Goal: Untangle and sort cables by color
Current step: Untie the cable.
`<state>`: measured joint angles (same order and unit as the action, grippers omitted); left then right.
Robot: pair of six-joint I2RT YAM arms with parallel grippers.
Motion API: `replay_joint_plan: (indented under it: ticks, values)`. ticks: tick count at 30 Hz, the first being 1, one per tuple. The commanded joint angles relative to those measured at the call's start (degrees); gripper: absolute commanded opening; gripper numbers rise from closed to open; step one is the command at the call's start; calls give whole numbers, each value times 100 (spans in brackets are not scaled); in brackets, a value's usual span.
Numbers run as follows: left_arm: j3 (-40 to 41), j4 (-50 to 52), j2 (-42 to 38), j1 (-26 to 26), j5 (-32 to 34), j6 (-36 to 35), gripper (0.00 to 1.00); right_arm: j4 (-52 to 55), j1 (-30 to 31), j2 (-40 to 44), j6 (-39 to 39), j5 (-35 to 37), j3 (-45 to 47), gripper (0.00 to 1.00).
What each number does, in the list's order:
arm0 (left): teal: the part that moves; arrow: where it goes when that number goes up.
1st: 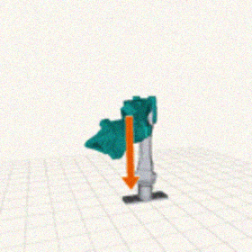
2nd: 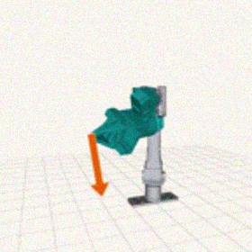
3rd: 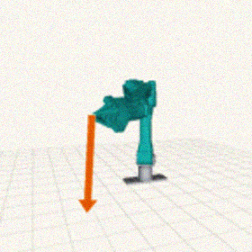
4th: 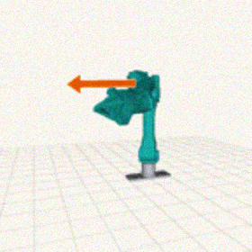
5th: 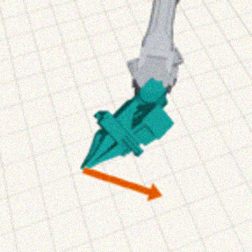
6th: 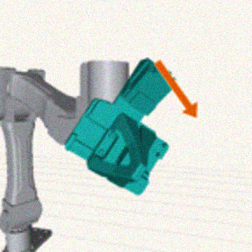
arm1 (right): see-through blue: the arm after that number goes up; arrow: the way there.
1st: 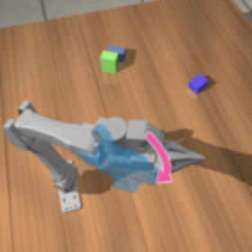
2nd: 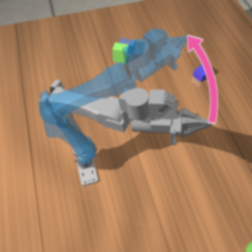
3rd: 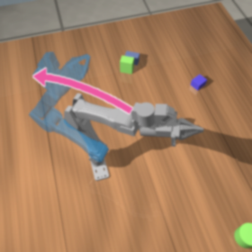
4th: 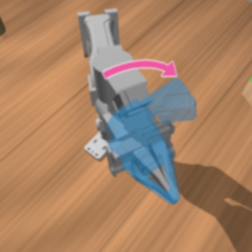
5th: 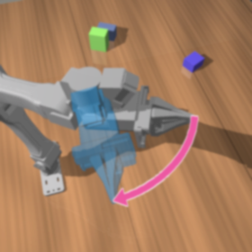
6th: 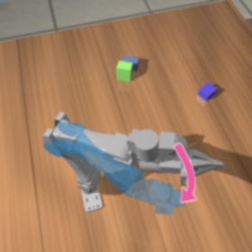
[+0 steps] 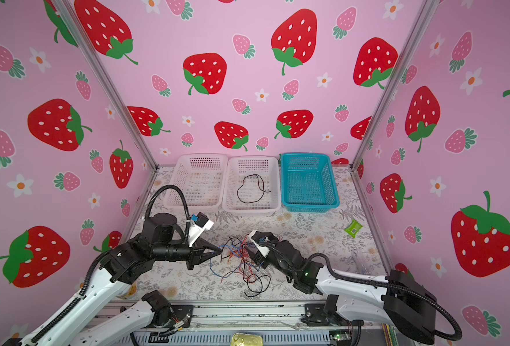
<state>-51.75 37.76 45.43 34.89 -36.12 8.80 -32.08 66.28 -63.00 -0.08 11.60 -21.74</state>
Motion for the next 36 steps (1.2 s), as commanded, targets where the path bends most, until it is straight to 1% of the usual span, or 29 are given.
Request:
replay_joint_plan:
  ticks: [1, 7, 11, 16, 19, 22, 26, 30, 31, 34, 36]
  values:
    - [-197, -81, -8, 48, -201, -62, 0, -509, 43, -170, 213, 351, -55, 71]
    - [-131, -24, -89, 86, -203, -53, 0, -1075, 174, -500, 516, 990, -155, 70]
    - [-17, -58, -104, 101, -242, -7, 0, -1479, 183, -638, 704, 1179, -113, 70]
    - [41, -110, -96, 132, -255, 21, 0, -1839, 197, -742, 857, 1225, -94, 69]
    - [50, -127, -87, 141, -262, 13, 0, -1906, 201, -814, 869, 1038, -117, 67]
    - [59, -139, -78, 148, -303, 13, 0, -1937, 210, -863, 878, 836, -127, 63]
    - [76, -113, -70, 153, -308, 1, 0, -2062, 234, -832, 876, 569, -92, 53]
    - [119, -117, -78, 158, -291, 14, 0, -2194, 275, -760, 870, 383, -5, 38]
    - [119, -121, -72, 166, -292, 13, 0, -2219, 280, -742, 853, 338, 11, 36]
    - [115, -121, -52, 167, -265, 17, 0, -2195, 299, -722, 834, 307, 29, 28]
    - [111, -103, -52, 167, -173, 16, 0, -2152, 307, -710, 825, 335, 46, 20]
